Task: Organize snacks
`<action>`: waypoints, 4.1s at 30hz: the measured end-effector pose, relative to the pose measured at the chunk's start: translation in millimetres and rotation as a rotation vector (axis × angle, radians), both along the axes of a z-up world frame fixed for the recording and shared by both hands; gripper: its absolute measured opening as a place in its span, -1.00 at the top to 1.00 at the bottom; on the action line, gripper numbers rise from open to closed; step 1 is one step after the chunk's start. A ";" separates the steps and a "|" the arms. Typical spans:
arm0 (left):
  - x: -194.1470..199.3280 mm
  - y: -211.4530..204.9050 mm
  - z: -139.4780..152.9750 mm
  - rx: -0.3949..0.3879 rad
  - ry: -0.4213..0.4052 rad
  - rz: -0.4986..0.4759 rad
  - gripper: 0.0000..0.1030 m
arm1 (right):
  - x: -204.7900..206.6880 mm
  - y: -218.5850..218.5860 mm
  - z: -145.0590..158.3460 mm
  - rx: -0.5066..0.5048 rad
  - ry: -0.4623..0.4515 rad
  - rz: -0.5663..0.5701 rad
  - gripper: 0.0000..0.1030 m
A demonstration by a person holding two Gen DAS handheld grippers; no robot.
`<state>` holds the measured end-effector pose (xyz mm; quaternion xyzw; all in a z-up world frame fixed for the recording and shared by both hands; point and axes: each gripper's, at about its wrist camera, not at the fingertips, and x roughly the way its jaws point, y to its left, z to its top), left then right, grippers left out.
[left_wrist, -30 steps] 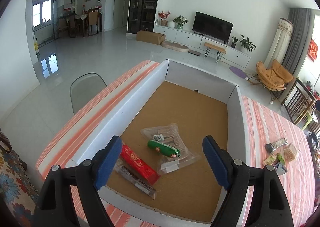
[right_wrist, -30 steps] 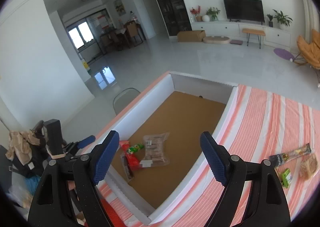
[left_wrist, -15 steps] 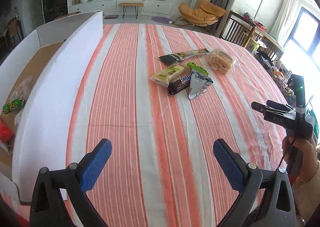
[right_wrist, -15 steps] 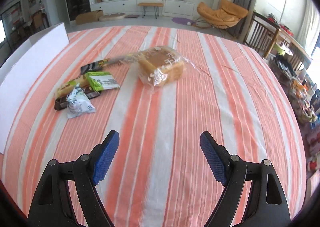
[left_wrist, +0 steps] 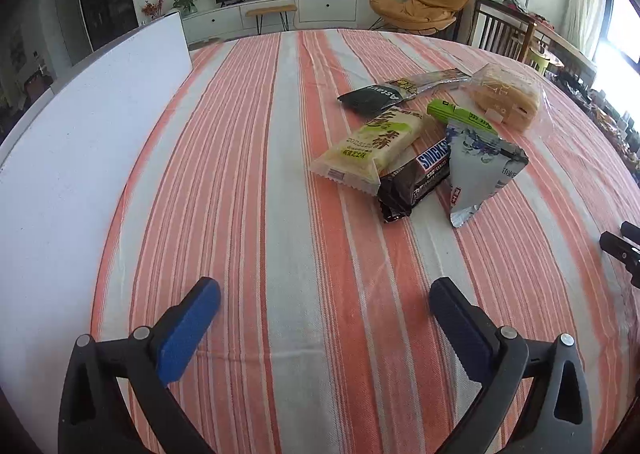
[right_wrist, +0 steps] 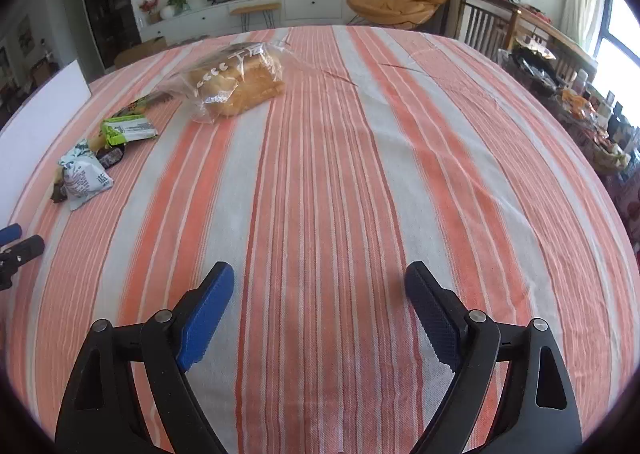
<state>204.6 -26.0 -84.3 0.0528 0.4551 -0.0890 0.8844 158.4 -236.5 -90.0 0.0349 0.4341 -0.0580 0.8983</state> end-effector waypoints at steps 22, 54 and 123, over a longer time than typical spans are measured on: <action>6.8 1.2 -1.0 -0.001 -0.001 0.077 -1.00 | 0.4 -2.2 -1.4 0.000 0.002 0.001 -0.82; 6.7 1.2 -0.7 0.001 -0.001 0.077 -1.00 | -0.4 3.2 -2.8 0.000 0.006 0.004 -0.87; -2.8 44.0 16.6 -0.122 0.056 0.075 0.27 | 0.2 3.2 -2.1 0.001 0.008 0.003 -0.88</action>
